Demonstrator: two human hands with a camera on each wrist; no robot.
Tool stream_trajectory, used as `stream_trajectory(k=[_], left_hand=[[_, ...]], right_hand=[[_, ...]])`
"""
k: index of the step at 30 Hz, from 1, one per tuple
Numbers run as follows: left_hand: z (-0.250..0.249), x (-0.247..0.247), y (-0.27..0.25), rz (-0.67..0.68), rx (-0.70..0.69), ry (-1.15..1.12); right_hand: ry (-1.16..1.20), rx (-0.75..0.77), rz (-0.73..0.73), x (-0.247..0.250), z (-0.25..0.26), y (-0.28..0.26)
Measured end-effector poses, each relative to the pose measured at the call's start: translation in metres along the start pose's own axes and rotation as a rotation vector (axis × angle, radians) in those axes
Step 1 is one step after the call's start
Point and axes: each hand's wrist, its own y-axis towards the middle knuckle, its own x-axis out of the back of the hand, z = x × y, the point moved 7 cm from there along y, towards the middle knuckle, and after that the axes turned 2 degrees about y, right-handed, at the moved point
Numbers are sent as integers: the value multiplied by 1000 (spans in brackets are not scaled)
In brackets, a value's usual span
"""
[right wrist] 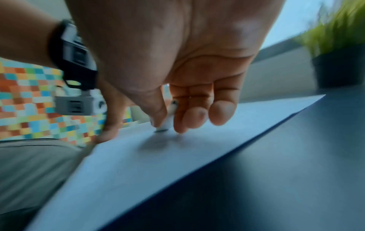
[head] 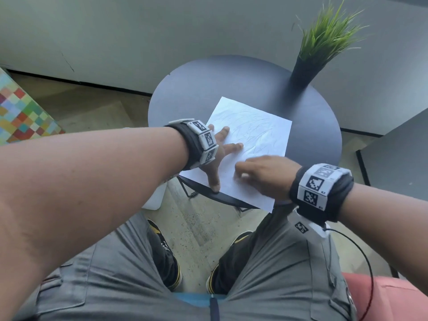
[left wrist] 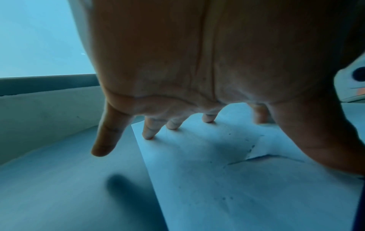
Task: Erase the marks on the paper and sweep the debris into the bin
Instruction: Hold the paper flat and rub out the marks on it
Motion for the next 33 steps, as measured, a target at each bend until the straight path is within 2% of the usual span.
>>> stream_trajectory(k=[2,4,6,10,11,15,17,20,21,24,26,27,30,31,33], left_hand=[[0,0,0,7,1,-3],[0,0,1,7,6,-9],[0,0,1,-15,10,-63],[-5,-4,-3,-81,23,-96],[-6,-5,-3,-88,20,-95],[-5,-6,-4,-83,15,-99],[-5,-5,-4,-64,15,-96],[-7,-4,-4,-37,25,-59],[-7,-4,-3,-33,28,-55],[-9,-1,-2,-36,24,-67],[-9,1,-1,-31,27,-54],[-10,1,0,-25,29,-46],[-12,2,4,1,26,-19],[-13,2,4,5,26,-11],[-13,4,5,0,21,-2]], right_hand=[[-31,-130,-46,10,-26,5],[-34,-191,-80,15,-37,7],[-26,-154,-52,10,-26,7],[-38,42,30,-7,9,2],[-56,50,27,-8,7,3],[-93,-142,-63,11,-29,8],[-102,-121,-36,9,-19,6],[-75,58,78,-14,19,-3],[-68,69,79,-16,17,-4],[-78,-130,-21,4,-32,2],[-85,-195,-69,10,-42,1],[-85,-172,-71,7,-33,-1],[-68,46,28,-15,18,-11],[-72,57,40,-17,18,-13],[-92,-75,-9,-6,-14,-7]])
